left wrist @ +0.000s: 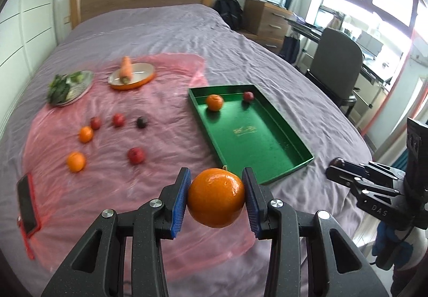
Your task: Organize fruits
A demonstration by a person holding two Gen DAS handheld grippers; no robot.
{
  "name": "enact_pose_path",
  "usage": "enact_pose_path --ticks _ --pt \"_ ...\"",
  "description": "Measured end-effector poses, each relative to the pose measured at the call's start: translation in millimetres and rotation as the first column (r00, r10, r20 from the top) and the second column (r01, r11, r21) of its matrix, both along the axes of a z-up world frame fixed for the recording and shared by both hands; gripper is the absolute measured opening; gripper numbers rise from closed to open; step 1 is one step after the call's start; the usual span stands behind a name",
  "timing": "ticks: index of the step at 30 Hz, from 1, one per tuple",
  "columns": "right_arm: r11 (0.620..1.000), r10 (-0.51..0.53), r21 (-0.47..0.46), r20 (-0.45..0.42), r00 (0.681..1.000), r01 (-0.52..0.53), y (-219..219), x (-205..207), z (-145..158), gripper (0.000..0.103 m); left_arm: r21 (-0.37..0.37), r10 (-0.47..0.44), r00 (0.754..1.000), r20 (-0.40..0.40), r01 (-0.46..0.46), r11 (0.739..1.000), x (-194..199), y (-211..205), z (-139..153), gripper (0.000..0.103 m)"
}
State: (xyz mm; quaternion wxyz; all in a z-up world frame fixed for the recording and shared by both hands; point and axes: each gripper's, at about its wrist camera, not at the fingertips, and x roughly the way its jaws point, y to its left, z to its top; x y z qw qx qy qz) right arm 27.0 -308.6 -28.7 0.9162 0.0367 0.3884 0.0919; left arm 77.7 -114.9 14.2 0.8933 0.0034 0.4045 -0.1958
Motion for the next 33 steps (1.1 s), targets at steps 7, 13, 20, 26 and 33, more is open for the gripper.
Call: enact_pose_path --ticks 7,13,20,26,33 --pt "1.000 -0.022 0.002 -0.032 0.999 0.022 -20.7 59.4 -12.5 0.037 0.019 -0.060 0.998 -0.029 0.061 0.998 53.3 -54.1 -19.1 0.034" --pt "1.000 -0.024 -0.021 -0.083 0.996 0.022 -30.3 124.7 -34.4 0.037 0.044 -0.071 0.994 -0.086 0.075 0.996 107.1 -84.0 -53.5 0.034" --pt "0.999 -0.042 -0.026 -0.144 0.989 0.039 -36.5 204.7 -71.9 0.037 0.064 -0.066 0.987 -0.149 0.077 0.995 163.4 -99.4 -90.5 0.034" --pt "0.997 -0.056 -0.055 -0.185 0.981 0.047 -38.3 247.4 -95.6 0.037 0.068 -0.061 0.983 -0.176 0.074 0.995 195.0 -105.9 -111.0 0.034" --pt "0.996 -0.068 -0.075 -0.214 0.975 0.053 -39.1 266.3 -112.2 0.037 0.061 -0.053 0.978 -0.202 0.067 0.996 208.0 -105.8 -128.1 0.034"
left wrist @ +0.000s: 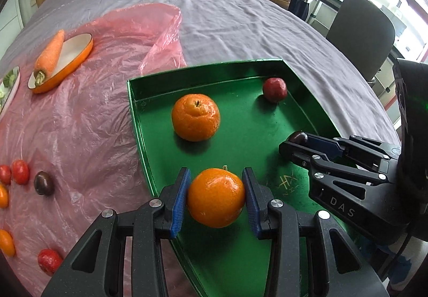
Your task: Organize fruits
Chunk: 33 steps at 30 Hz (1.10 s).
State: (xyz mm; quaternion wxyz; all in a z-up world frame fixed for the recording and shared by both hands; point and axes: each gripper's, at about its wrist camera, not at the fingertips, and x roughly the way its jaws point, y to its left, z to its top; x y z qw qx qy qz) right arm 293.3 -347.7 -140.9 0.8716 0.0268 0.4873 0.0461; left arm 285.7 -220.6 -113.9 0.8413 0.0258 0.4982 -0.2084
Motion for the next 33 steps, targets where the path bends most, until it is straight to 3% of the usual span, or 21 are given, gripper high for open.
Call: enact_pose_path --ticks 10,11,12,13,14,24,33 --pt "1.000 -0.007 -0.004 0.004 1.000 0.007 0.3 -1.0 -5.0 0.040 0.023 -0.006 1.000 -0.005 0.006 1.000 -2.5 -4.9 -4.1 0.035" --pt "1.000 -0.009 -0.007 0.004 1.000 0.009 0.7 -1.3 -4.5 0.045 0.025 -0.007 1.000 -0.003 0.007 1.000 -3.2 -4.5 -2.8 0.035" --pt "1.000 -0.013 -0.013 0.008 1.000 0.013 0.8 -2.0 -2.9 0.066 0.028 -0.008 1.000 0.001 0.008 1.000 -3.8 -4.3 -1.1 0.036" --pt "1.000 -0.017 -0.014 0.013 1.000 0.017 0.7 -3.0 -1.2 0.080 0.030 -0.008 1.000 0.009 0.008 1.000 -5.3 -3.9 1.6 0.041" --pt "1.000 -0.020 -0.011 0.020 1.000 0.020 0.5 -4.4 1.2 0.081 0.029 -0.009 1.000 0.017 0.009 1.000 -6.7 -3.5 5.1 0.045" --pt "0.999 -0.031 -0.013 0.063 0.998 0.031 1.7 -31.9 34.4 0.081 0.009 -0.015 0.998 0.068 0.015 1.000 -32.9 6.3 41.3 0.046" --pt "0.999 -0.049 0.004 0.092 0.995 0.049 1.0 -84.5 61.5 0.082 -0.020 0.030 0.995 0.097 -0.028 0.999 -85.6 29.8 64.4 0.046"
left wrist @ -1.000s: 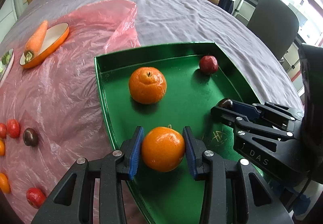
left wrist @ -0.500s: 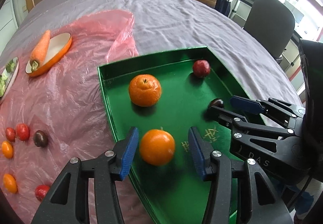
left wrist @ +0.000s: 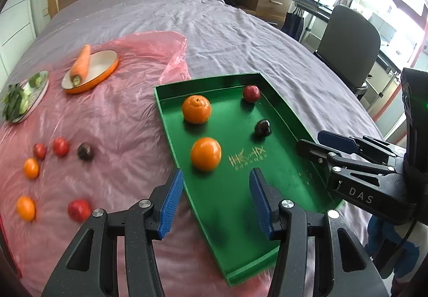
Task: Organize fruits
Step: 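Open both grippers to drop the orange and plum into the tray, then withdraw both tools from the tray back over the fruit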
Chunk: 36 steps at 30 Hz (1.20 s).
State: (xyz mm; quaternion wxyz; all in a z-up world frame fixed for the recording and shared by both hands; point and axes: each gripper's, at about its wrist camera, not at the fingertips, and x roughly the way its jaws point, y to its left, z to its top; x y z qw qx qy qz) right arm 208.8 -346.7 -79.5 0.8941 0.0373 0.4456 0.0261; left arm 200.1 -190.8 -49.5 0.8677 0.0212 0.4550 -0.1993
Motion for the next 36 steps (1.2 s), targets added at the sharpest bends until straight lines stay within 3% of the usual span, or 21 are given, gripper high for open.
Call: enact_pose_path --ticks 15,26,36 --pt "1.000 0.018 0.016 0.026 1.000 -0.018 17.5 -109.5 21.3 0.082 0.031 0.059 0.995 0.083 -0.062 0.998 -104.6 50.8 19.5 0.046" --pt "0.999 0.030 0.030 0.040 0.999 -0.031 36.2 -162.0 26.4 0.082 -0.012 0.152 0.982 0.116 -0.152 0.988 -141.6 105.2 40.2 0.048" --pt "0.996 0.079 0.033 0.030 0.996 -0.080 69.7 -192.4 21.1 0.082 -0.025 0.220 0.970 0.103 -0.219 0.975 -173.5 150.8 29.4 0.049"
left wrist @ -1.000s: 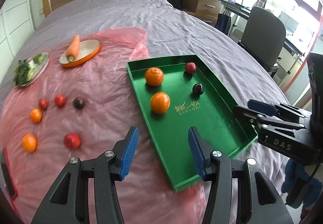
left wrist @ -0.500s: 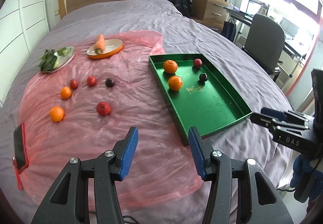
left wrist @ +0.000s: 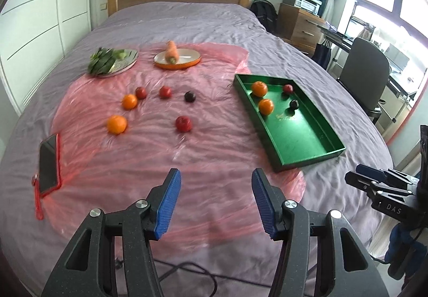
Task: Organize fruits
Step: 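Withdraw both tools from the tray back over the fruit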
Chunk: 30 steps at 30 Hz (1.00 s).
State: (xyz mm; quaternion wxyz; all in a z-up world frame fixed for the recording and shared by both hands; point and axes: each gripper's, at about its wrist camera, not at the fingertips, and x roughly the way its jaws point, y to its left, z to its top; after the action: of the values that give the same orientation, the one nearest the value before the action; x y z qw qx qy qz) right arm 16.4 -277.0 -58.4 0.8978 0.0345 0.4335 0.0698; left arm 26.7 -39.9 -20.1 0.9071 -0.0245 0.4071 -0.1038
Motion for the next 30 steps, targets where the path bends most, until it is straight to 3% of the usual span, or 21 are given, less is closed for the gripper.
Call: enact_pose_path --ticks 15,22,30 --pt "0.997 0.072 -0.003 -0.029 0.997 -0.072 33.1 -17.0 -8.1 0.082 -0.024 0.133 0.991 -0.032 -0.134 0.991 -6.1 47.9 -19.9 0.049" --pt "0.990 0.142 -0.001 -0.061 0.988 -0.142 59.0 -8.1 -17.2 0.082 -0.043 0.260 0.963 -0.073 -0.264 0.964 11.0 92.7 -35.5 0.049" --pt "0.975 0.221 -0.005 -0.096 0.971 -0.223 92.7 13.8 -29.1 0.082 -0.048 0.346 0.933 -0.094 -0.352 0.935 36.0 129.5 -48.7 0.049"
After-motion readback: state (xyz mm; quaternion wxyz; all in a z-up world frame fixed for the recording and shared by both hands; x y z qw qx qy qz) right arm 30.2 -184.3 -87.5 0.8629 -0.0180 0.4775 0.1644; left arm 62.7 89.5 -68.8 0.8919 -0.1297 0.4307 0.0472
